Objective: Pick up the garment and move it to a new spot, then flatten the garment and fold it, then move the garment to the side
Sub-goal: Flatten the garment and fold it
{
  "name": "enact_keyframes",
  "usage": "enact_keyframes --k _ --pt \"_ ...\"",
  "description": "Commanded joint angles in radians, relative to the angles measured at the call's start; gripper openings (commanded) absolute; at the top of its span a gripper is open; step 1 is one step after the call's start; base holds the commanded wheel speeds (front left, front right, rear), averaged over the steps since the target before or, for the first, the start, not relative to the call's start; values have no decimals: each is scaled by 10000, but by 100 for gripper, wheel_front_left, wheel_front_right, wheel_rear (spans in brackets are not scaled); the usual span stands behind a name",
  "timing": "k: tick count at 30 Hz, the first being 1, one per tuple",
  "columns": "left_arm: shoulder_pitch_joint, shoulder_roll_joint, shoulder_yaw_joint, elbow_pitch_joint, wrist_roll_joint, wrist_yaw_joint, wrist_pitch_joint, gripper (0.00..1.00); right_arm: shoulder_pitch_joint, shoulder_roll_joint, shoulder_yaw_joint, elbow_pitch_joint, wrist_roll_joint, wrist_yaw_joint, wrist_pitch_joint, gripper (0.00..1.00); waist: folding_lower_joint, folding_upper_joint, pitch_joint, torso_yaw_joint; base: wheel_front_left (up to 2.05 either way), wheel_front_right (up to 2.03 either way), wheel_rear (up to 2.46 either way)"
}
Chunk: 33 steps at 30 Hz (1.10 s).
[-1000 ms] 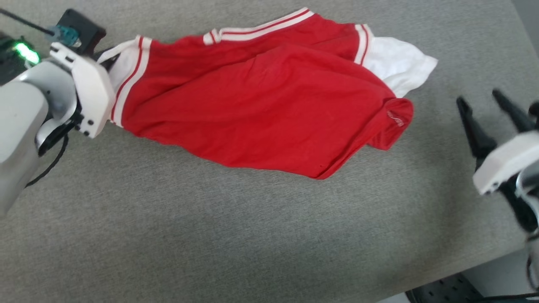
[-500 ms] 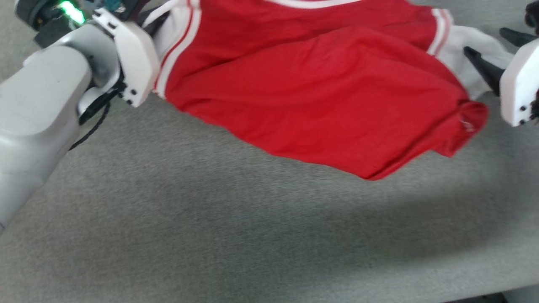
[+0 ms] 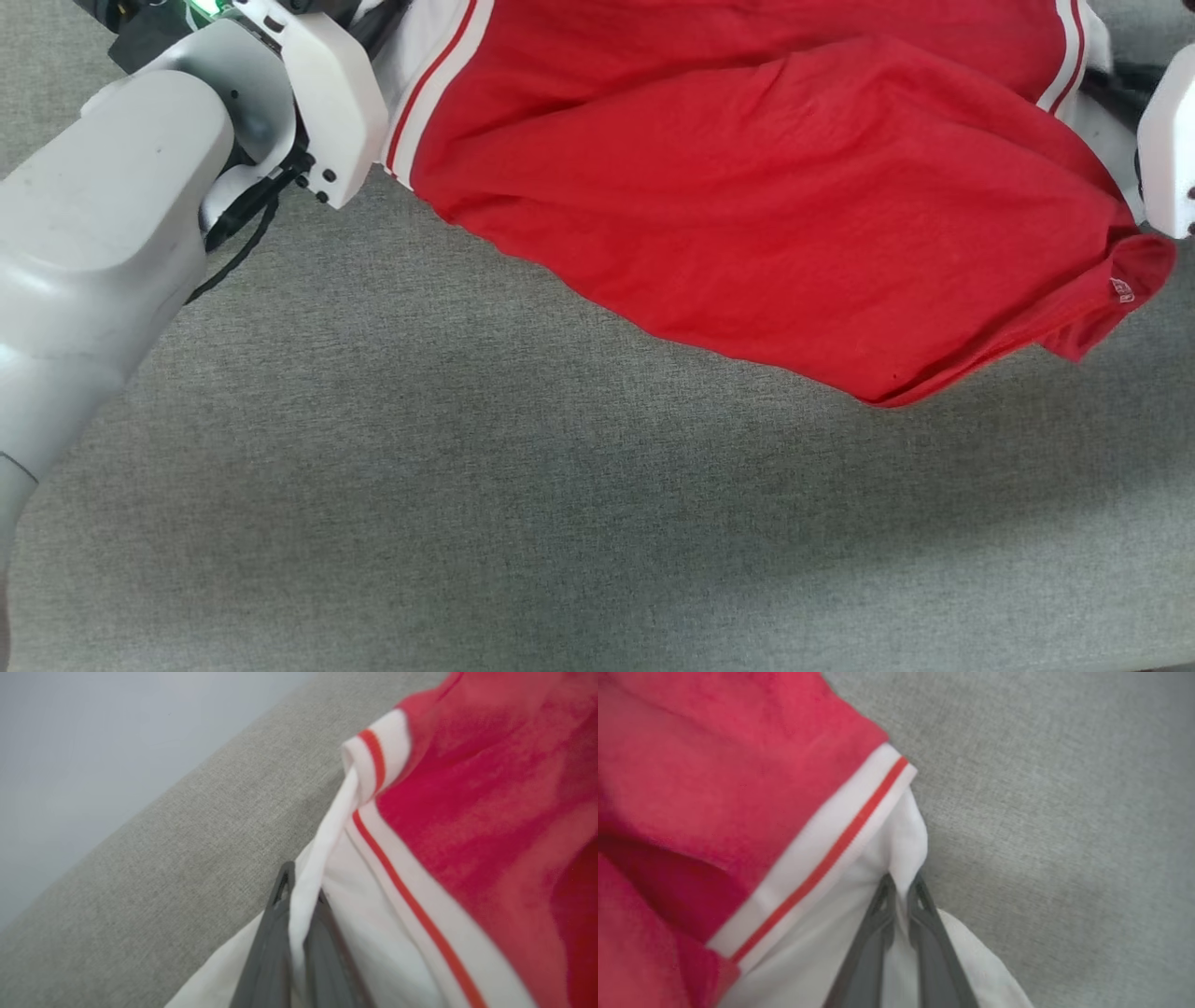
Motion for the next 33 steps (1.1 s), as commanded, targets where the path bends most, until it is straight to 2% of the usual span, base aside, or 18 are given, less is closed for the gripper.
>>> enact_keyframes --k 1,9,16,21,22,28,31,33 --pt "47 -48 -71 73 -67 28 -24 0 425 149 430 404 62 -34 60 0 0 0 -38 -6 0 0 0" --pt "169 -189 526 560 -1672 28 -954 0 -874 285 -42 678 423 -28 -2022 0 0 0 -679 103 0 0 0" --pt "-912 -181 1785 1452 -3071 28 -1660 0 -2695 1172 -969 2165 -57 -28 -3248 0 0 0 -809 338 0 0 0" --pt "-2448 -416 2927 2472 -3728 88 -2101 0 -4623 1982 -1932 3727 -940 -30 -4776 0 0 0 -811 587 0 0 0" --pt "-2448 -416 2927 2472 -3728 88 -2101 0 -4623 1982 -1932 3727 -940 -30 -4776 0 0 0 -811 587 0 0 0" --pt "-3779 -760 3942 3011 -3878 59 -2412 0 -6257 2819 -2824 5564 -1898 -44 -6554 0 0 0 -1308 808 0 0 0" --pt "-3617 -881 4256 2807 -3999 38 -2428 0 -6357 3237 -2841 6090 -2090 -42 -6884 0 0 0 -1650 866 0 0 0" --pt "-3045 -873 4137 2521 -4061 34 -2425 0 -6015 3357 -2687 6226 -2097 -42 -6906 0 0 0 -1875 894 0 0 0"
